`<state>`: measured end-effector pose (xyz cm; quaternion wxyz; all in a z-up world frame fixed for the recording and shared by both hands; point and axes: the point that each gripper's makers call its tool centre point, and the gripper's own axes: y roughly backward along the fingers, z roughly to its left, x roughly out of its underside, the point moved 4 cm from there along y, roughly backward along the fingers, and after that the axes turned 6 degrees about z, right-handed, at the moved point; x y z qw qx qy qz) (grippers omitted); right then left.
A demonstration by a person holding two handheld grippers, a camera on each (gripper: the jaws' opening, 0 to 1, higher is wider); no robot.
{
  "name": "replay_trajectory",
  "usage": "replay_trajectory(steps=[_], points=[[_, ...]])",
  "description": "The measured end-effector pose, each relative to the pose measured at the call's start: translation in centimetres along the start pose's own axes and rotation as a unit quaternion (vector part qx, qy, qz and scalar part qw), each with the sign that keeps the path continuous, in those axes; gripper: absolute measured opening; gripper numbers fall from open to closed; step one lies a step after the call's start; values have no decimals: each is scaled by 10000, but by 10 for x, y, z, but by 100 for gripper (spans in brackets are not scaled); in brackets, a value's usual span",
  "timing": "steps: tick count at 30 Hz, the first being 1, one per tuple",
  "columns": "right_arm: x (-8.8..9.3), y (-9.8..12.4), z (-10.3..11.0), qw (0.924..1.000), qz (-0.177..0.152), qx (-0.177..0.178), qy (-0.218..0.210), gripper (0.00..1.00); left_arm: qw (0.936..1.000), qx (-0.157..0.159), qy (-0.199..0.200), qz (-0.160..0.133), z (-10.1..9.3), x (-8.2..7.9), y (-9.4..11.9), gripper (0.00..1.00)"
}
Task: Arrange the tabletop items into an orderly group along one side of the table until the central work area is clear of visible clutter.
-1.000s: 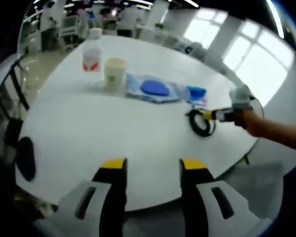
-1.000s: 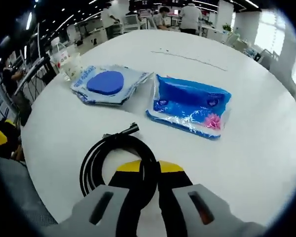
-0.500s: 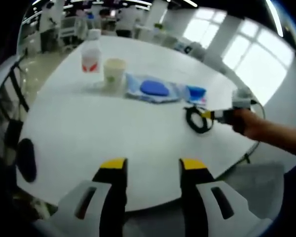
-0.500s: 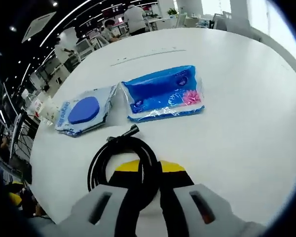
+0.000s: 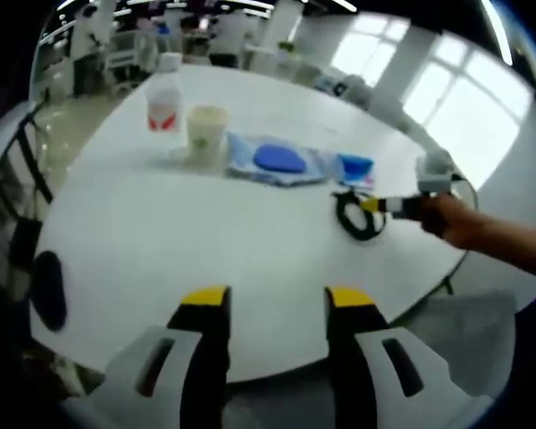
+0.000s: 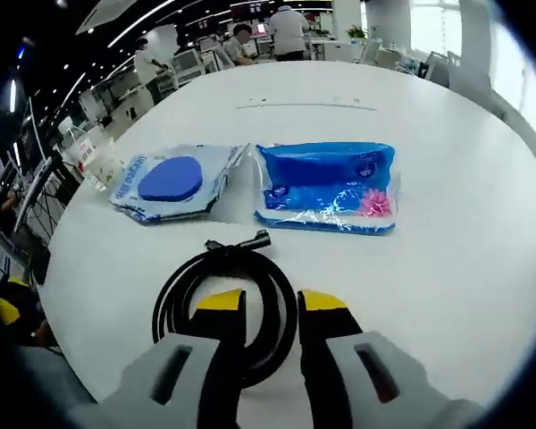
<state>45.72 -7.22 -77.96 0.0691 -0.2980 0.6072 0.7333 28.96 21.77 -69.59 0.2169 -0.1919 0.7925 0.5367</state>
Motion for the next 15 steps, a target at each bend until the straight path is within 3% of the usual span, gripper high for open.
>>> replay_trajectory(steps=[3, 5, 9, 14, 15], points=[[0, -4, -1, 9985, 186, -42, 517, 18, 10000, -7, 2, 7, 0, 0, 0, 39], [-4, -4, -4, 9981, 100, 9, 606, 13, 10000, -7, 1, 13, 0, 0, 0, 39], [-4, -5, -6, 9996, 95, -62, 259, 12, 10000, -18, 3, 31, 1, 1, -1, 39], [2, -4, -6, 9963, 48, -68, -857, 11, 10000, -21, 15, 37, 1, 1, -1, 39], [1, -5, -7, 9970, 39, -52, -770, 11, 10000, -20, 16, 38, 1, 1, -1, 39]])
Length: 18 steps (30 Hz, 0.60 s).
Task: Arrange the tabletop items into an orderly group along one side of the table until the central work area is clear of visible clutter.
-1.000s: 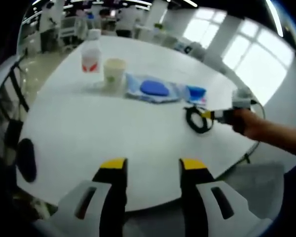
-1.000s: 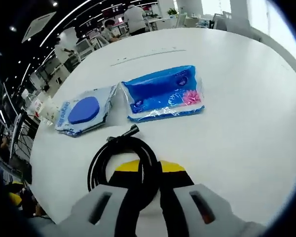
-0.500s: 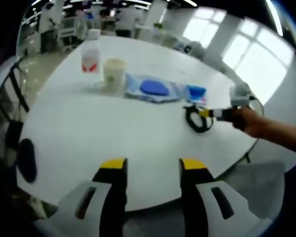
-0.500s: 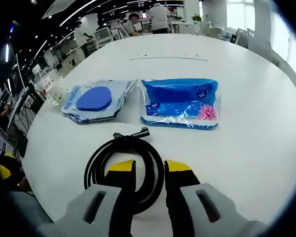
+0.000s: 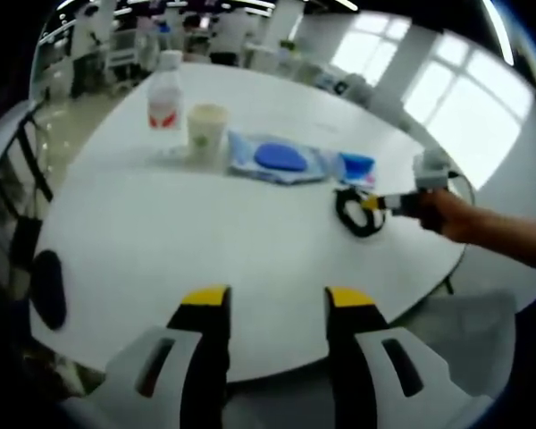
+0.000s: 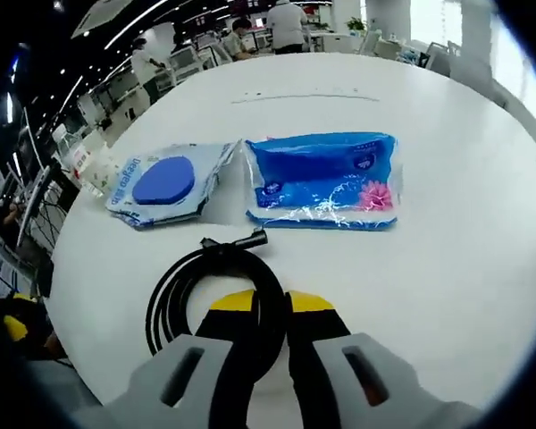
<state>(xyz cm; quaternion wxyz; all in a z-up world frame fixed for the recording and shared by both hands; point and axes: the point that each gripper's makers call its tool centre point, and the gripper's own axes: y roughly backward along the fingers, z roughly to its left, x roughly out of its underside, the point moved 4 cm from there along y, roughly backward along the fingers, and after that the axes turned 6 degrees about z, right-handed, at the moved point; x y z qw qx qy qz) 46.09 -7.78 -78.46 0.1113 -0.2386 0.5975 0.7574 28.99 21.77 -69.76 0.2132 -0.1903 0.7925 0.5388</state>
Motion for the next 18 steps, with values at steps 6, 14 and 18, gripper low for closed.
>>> replay_trajectory(steps=[6, 14, 18], points=[[-4, -1, 4, 10000, -24, 42, 75, 11, 10000, 13, -13, 4, -1, 0, 0, 39], [-2, -2, 5, 9999, -8, 41, 92, 11, 10000, 14, -75, -21, -1, 0, 1, 39], [-2, -2, 5, 9999, -5, 27, 166, 11, 10000, 10, -92, -31, -2, 0, 0, 39]])
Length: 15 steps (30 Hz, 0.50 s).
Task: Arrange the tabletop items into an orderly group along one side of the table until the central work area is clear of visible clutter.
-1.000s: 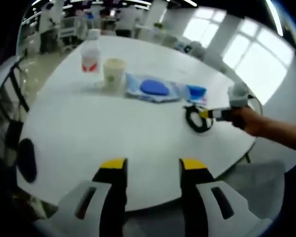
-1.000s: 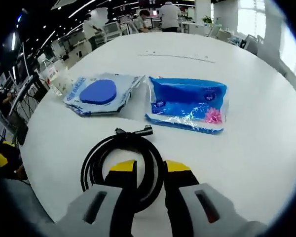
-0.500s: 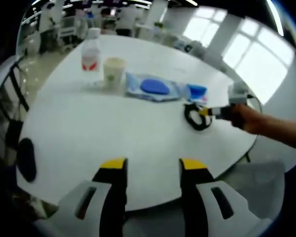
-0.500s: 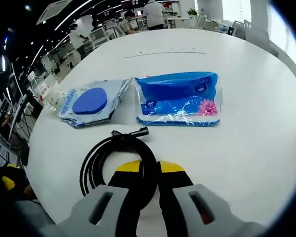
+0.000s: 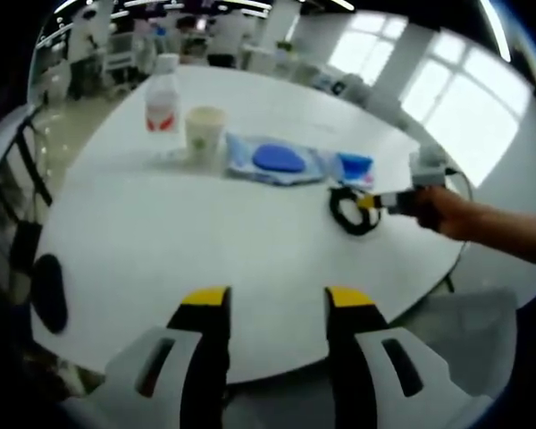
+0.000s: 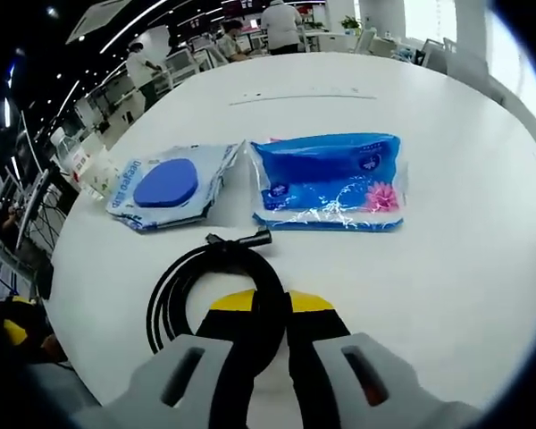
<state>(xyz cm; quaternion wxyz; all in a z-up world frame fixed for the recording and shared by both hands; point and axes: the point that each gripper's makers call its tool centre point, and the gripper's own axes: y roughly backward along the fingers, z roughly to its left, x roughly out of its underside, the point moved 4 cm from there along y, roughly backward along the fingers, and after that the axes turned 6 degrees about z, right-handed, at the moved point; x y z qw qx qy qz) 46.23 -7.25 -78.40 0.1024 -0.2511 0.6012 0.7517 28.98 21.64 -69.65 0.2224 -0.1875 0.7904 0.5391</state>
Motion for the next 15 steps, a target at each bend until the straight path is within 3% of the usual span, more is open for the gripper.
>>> replay_trajectory(steps=[15], points=[[1, 0, 0, 9999, 15, -98, 34, 11, 10000, 15, 2, -3, -1, 0, 0, 39]])
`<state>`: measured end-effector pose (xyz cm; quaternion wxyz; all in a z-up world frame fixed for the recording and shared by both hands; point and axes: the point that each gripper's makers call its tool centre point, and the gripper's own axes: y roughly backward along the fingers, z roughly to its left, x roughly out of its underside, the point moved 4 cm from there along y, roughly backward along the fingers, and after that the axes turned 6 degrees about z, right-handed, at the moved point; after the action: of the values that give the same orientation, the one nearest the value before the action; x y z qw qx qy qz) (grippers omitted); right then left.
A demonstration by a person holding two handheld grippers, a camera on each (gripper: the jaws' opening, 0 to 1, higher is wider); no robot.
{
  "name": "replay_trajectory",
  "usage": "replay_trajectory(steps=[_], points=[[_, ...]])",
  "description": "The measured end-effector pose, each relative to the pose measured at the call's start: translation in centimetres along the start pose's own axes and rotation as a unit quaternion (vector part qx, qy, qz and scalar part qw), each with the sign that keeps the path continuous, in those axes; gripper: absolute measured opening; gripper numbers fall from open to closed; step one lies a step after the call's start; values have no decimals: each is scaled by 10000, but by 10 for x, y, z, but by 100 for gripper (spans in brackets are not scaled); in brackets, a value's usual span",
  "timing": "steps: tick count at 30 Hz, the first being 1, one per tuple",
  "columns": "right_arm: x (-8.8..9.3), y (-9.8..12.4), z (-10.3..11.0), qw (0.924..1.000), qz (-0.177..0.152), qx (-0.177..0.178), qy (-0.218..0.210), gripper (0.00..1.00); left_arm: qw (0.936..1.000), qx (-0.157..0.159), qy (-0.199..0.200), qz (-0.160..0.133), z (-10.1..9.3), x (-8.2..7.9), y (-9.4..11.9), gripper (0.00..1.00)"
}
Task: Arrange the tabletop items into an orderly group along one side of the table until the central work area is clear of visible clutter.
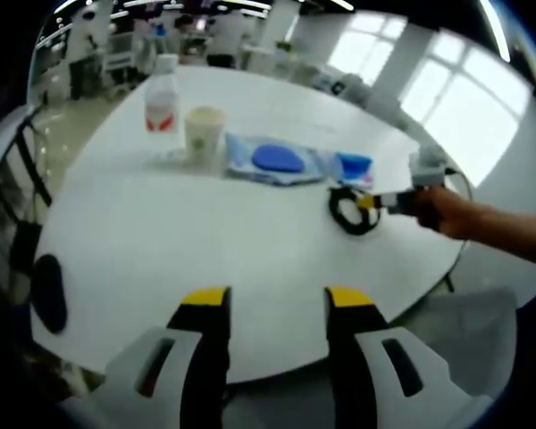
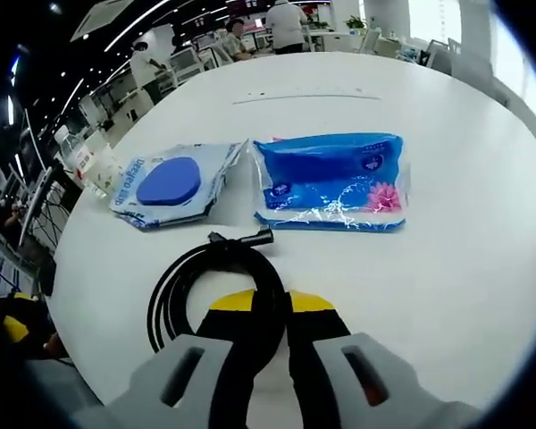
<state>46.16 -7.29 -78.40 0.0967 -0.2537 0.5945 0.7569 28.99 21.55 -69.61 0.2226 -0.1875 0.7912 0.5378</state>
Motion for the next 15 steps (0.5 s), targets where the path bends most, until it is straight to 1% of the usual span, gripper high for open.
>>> replay_trajectory(steps=[11, 15], points=[[-4, 0, 0, 9999, 49, -102, -34, 11, 10000, -44, -64, 22, 0, 0, 0, 39], [-2, 3, 1, 9999, 51, -130, -42, 12, 9999, -47, -110, 29, 0, 0, 0, 39]])
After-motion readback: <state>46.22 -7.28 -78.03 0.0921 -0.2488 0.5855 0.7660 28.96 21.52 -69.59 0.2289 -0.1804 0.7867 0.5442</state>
